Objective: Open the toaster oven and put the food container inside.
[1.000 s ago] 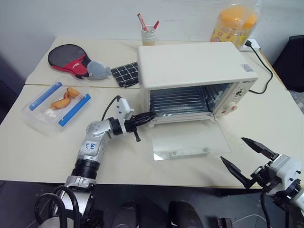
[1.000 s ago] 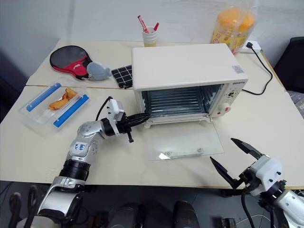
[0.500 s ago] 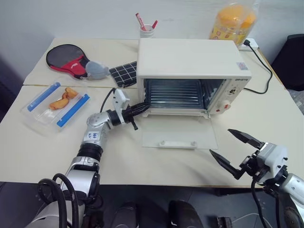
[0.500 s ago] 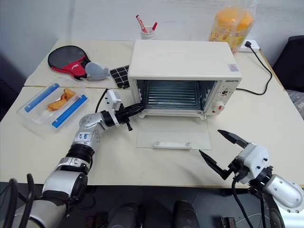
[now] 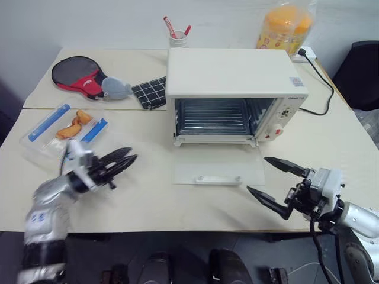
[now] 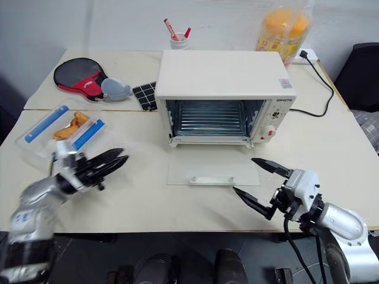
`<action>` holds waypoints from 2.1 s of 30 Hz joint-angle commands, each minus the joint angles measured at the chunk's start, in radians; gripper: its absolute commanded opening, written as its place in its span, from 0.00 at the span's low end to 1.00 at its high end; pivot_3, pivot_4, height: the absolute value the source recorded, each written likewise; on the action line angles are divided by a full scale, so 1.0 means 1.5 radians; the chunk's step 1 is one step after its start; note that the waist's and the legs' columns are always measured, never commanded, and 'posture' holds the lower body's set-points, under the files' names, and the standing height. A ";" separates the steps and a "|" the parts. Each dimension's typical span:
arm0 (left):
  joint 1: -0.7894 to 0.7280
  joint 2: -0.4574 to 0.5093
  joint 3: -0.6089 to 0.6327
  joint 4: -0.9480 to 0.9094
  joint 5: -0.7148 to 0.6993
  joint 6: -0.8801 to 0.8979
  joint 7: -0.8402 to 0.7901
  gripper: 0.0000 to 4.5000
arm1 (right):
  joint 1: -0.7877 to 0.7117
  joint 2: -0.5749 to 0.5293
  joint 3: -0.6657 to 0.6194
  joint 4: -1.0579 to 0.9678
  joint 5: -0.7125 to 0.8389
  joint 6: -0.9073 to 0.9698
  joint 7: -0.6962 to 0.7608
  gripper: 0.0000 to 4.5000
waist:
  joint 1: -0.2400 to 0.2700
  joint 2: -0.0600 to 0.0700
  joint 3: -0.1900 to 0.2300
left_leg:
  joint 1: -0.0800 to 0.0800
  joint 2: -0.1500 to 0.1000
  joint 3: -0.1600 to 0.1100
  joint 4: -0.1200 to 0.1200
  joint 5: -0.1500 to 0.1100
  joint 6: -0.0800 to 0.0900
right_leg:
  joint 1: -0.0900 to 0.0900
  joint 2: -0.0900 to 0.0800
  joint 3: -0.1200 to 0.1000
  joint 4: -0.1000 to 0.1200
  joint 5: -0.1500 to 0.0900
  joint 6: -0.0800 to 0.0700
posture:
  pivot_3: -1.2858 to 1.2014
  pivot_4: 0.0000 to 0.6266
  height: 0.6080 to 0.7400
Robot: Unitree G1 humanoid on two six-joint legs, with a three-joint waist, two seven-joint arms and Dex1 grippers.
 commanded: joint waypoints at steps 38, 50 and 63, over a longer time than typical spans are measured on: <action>-0.288 0.191 0.231 0.310 -0.248 0.573 0.762 0.99 | -0.173 0.081 0.134 0.072 0.003 -0.056 0.081 1.00 | -0.002 -0.004 -0.001 | -0.001 0.000 0.004 -0.001 -0.002 -0.002 | -0.005 0.002 -0.002 0.003 0.000 -0.001 | 0.52 0.24 1.00; -0.306 0.204 0.195 0.308 -0.141 0.576 0.713 0.34 | -0.153 0.086 0.133 0.069 -0.030 -0.097 0.055 1.00 | -0.002 -0.004 -0.002 | -0.002 0.000 0.006 -0.001 -0.002 -0.003 | -0.006 0.002 -0.001 0.003 0.000 -0.001 | 0.52 0.24 1.00; -0.280 0.307 0.154 0.215 -0.096 0.644 0.562 0.07 | -0.129 0.053 0.102 0.071 -0.026 -0.091 0.056 1.00 | -0.002 -0.006 -0.001 | -0.002 0.000 0.006 -0.002 -0.002 -0.003 | -0.007 0.002 -0.001 0.004 0.000 -0.001 | 0.52 0.24 1.00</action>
